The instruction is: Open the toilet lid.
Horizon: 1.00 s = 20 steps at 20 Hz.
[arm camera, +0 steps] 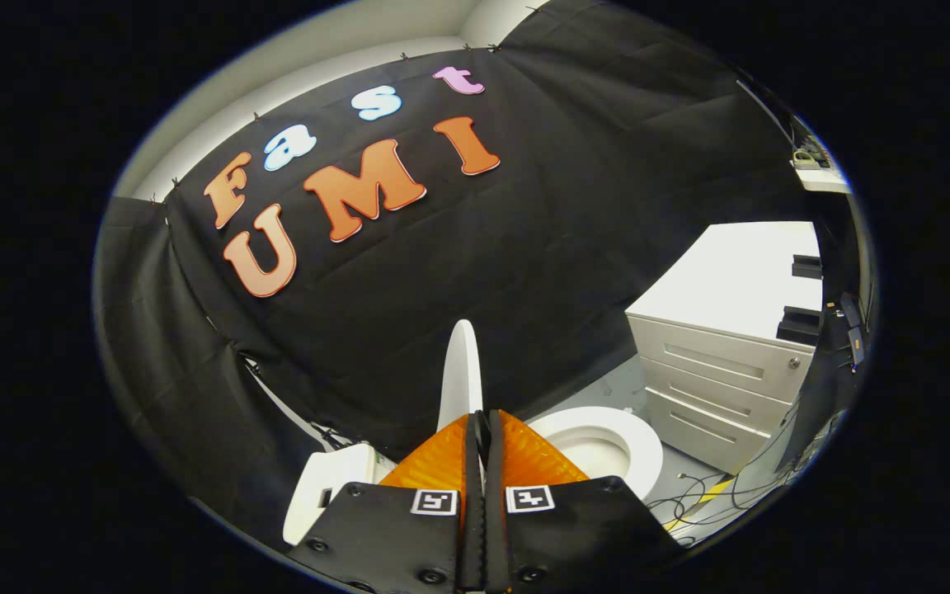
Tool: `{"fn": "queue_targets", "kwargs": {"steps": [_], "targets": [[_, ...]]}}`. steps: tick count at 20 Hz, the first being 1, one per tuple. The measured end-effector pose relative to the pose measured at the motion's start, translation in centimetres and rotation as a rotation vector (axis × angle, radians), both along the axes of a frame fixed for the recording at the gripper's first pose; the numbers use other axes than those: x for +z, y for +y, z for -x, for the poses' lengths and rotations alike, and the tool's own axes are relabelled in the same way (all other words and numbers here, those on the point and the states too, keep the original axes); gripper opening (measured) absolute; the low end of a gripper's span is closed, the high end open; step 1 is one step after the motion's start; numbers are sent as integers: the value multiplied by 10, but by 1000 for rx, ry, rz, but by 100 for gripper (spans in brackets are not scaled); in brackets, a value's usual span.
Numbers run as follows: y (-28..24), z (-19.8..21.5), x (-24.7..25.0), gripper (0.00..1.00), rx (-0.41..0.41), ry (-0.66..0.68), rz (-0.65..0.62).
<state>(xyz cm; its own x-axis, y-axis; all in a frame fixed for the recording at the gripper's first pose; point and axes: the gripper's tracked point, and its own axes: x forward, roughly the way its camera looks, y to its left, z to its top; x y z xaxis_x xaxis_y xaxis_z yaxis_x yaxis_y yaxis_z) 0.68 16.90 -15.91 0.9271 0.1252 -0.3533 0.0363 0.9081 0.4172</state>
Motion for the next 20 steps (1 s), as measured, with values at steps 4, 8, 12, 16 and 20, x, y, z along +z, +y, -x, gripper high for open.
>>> {"fn": "queue_targets", "kwargs": {"steps": [4,8,12,16,20], "targets": [[45,8,23,8,66,-33,43],[92,17,41,8,142,-56,135],[133,26,51,8,200,-88,154],[180,39,58,8,273,-98,152],[221,54,61,8,334,-106,159]]}}
